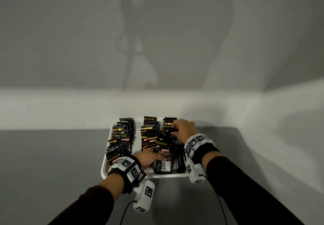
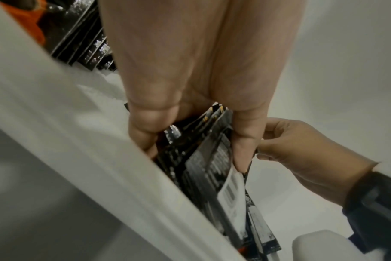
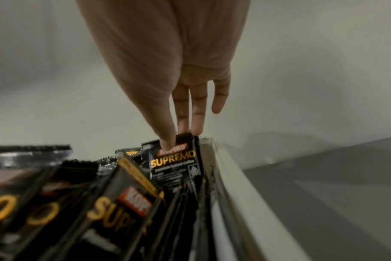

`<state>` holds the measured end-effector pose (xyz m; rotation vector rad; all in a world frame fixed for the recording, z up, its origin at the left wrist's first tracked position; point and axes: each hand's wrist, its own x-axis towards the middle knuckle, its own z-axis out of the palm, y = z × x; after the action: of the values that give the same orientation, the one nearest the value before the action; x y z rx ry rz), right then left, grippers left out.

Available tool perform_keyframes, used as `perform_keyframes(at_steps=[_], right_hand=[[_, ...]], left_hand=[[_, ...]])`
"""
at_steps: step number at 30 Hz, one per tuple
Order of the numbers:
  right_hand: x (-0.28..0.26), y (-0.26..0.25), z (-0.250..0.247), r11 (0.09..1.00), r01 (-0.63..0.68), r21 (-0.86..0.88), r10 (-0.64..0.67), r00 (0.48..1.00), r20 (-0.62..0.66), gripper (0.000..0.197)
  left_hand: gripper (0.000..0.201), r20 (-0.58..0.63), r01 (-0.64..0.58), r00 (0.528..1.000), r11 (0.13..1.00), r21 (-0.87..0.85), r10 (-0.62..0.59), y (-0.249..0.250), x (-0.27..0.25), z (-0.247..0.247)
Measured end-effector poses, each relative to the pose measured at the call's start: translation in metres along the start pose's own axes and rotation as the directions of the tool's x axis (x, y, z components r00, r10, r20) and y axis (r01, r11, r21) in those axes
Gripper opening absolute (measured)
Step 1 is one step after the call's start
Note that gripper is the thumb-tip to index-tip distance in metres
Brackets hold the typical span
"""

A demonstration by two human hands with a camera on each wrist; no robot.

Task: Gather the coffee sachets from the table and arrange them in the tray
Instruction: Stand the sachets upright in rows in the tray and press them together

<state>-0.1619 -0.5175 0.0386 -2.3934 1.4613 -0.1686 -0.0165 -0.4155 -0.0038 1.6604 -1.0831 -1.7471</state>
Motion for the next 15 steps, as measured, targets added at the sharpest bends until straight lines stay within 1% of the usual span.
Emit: perform_keyframes(at_steps=[1,2,4,5,7,9,12,15], right_hand=[[-0.004,0.0,0.001,1.0,-0.014,0.013,0.014,1.0,-0.028,0.021],[-0.01,-0.001,0.001,0.998,-0.038,0.044,0.042,0.995,-0.086,0.024],[-0.027,-0.002,0.003,0.983,-0.102,0.155,0.133,0.969,-0.206,0.027],[-0.037,-0.002,0.005,0.972,-0.136,0.19,0.178,0.957,-0.227,0.032],[-0.059,-0.001,0.013,0.958,-0.206,0.201,0.247,0.947,-0.204,0.042],[-0.076,0.002,0.024,0.942,-0.254,0.218,0.292,0.942,-0.167,0.044],[-0.09,0.008,0.038,0.924,-0.283,0.256,0.322,0.939,-0.123,0.036],[-0.094,0.012,0.046,0.913,-0.292,0.284,0.339,0.932,-0.129,0.03]], left_hand=[[0.039,-0.002,-0.001,1.0,1.0,-0.003,0.001,0.001,-0.001,0.0],[0.038,-0.005,0.0,1.0,1.0,-0.01,0.0,0.002,-0.001,0.001],[0.027,0.003,-0.008,1.0,0.999,-0.04,0.009,0.002,-0.001,0.003],[0.02,0.007,-0.013,1.0,0.998,-0.067,0.014,0.002,-0.001,0.004],[0.018,0.008,-0.025,1.0,0.993,-0.119,0.026,0.0,-0.003,0.006],[0.022,0.008,-0.031,0.999,0.989,-0.146,0.032,-0.001,-0.006,0.007],[0.034,-0.021,-0.034,0.999,0.987,-0.157,0.031,-0.002,-0.008,0.008],[0.042,-0.082,-0.049,0.996,0.984,-0.17,0.036,-0.004,-0.009,0.008]])
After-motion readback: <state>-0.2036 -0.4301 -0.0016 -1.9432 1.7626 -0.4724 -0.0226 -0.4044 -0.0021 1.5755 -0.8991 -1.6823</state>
